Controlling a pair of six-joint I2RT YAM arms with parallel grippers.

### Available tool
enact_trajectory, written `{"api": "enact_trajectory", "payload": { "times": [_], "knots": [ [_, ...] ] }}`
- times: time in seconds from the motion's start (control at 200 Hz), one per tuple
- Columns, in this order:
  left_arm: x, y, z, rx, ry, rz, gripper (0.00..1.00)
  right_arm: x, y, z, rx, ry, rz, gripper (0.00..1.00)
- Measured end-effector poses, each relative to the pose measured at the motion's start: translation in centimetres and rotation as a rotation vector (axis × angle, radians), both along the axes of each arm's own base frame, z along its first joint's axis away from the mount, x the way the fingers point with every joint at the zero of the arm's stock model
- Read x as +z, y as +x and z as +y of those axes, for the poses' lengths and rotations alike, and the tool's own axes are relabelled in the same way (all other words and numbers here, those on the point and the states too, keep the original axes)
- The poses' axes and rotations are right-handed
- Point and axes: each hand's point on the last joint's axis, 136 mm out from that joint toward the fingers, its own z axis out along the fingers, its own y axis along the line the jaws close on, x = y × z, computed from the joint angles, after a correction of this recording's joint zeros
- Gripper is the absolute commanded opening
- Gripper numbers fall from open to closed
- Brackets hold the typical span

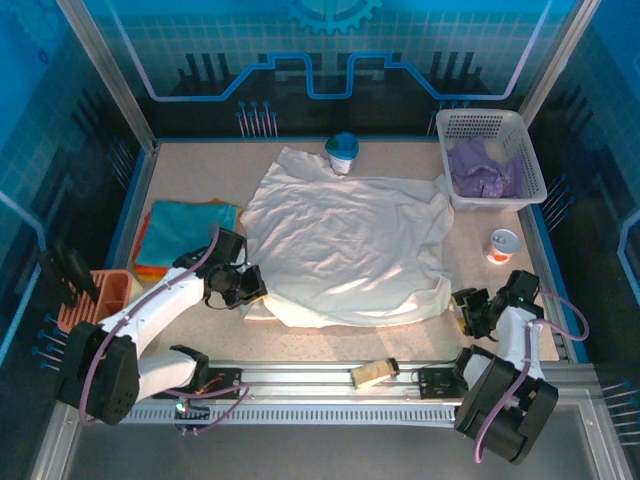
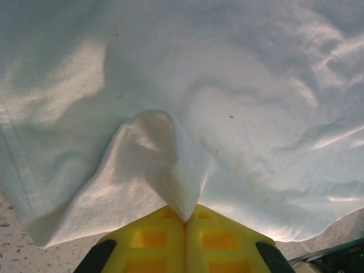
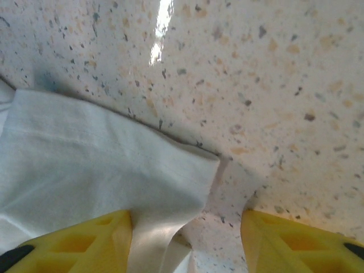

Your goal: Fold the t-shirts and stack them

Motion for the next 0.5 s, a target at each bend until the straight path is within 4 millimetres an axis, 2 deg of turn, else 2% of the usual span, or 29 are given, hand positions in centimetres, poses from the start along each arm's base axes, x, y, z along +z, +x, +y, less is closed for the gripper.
{"api": "enact_trajectory", "payload": {
  "times": [0.1,0.255,0.365,0.44,0.5],
  "knots": [
    [0.1,0.0,0.0,0.000,-0.001,-0.003,0.00,-0.1,0.0,0.0,-0.004,0.002,0.005,0.53],
    [0.1,0.0,0.0,0.000,-0.001,-0.005,0.00,-0.5,-0.2,-0.2,-0.009,0.009,0.039,0.46],
    [0.1,0.0,0.0,0.000,-0.001,-0.005,0.00,-0.8,-0.5,-0.2,-0.008,0.010,0.063,0.37],
    [0.1,0.0,0.0,0.000,-0.001,-0.005,0.00,-1.1,-0.8,-0.3,-0.002,0.002,0.084,0.23],
    [0.1,0.0,0.0,-0.001,-0.002,-0.006,0.00,-1.3,-1.1,-0.4,-0.002,0.000,0.109,0.25]
  ]
}}
